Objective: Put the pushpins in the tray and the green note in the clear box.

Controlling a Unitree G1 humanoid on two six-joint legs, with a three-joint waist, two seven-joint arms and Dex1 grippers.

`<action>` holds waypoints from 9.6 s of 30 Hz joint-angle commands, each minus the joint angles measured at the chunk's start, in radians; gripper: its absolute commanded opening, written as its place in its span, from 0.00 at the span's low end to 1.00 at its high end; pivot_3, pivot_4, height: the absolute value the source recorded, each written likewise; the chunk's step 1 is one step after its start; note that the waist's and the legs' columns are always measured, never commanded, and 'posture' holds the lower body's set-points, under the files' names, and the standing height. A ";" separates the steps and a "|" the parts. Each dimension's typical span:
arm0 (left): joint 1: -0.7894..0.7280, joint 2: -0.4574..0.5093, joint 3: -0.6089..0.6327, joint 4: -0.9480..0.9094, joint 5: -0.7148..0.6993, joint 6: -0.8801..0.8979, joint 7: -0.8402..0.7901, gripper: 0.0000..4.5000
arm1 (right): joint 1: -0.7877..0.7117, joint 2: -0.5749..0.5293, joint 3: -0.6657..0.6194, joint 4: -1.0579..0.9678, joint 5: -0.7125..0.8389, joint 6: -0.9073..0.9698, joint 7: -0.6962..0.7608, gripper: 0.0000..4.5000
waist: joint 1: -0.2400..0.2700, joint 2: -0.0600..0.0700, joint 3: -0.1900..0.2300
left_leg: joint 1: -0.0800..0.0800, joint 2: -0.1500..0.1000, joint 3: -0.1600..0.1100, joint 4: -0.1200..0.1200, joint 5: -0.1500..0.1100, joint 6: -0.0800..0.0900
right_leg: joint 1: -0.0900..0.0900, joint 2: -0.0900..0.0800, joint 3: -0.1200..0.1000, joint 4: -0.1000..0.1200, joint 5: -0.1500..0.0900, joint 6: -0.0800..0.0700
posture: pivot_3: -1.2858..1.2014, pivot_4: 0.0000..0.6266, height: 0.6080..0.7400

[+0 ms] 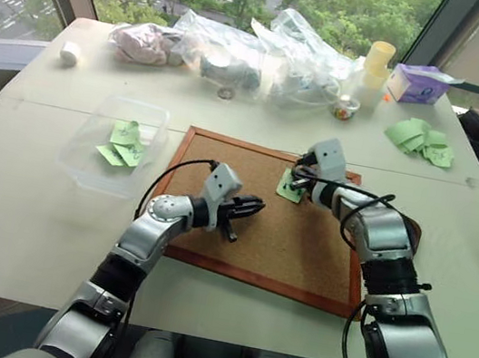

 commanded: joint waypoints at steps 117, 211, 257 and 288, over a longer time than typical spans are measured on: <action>0.024 0.042 -0.035 0.070 0.101 0.023 0.090 0.11 | 0.234 -0.079 -0.036 -0.421 0.054 0.030 0.090 0.76 | -0.007 0.020 -0.014 | 0.006 0.003 -0.001 -0.002 -0.004 0.007 | 0.003 -0.001 0.003 -0.001 0.000 -0.001 | 0.52 0.24 1.00; 0.018 0.064 -0.024 0.089 0.118 -0.007 0.126 0.11 | 0.183 0.034 -0.017 -0.227 0.087 -0.043 0.048 0.47 | -0.011 0.020 -0.014 | 0.006 0.004 -0.001 -0.003 -0.004 0.007 | 0.002 -0.001 0.002 -0.001 0.001 -0.002 | 0.52 0.24 1.00; -0.287 -0.151 0.396 0.115 -0.500 0.743 0.187 0.91 | 0.365 -0.220 -0.013 -0.939 0.172 0.180 0.149 0.00 | -0.001 0.000 -0.001 | -0.002 -0.001 -0.002 -0.003 -0.002 0.003 | -0.004 -0.002 0.002 -0.003 0.000 0.000 | 0.52 0.24 1.00; -0.291 -0.132 0.432 0.154 -0.498 0.647 0.213 0.00 | 0.486 -0.269 -0.494 -0.896 0.240 0.303 0.062 0.00 | 0.018 -0.002 0.000 | -0.002 -0.002 -0.002 -0.002 -0.001 0.002 | -0.003 -0.002 0.002 -0.003 0.000 0.000 | 0.52 0.24 1.00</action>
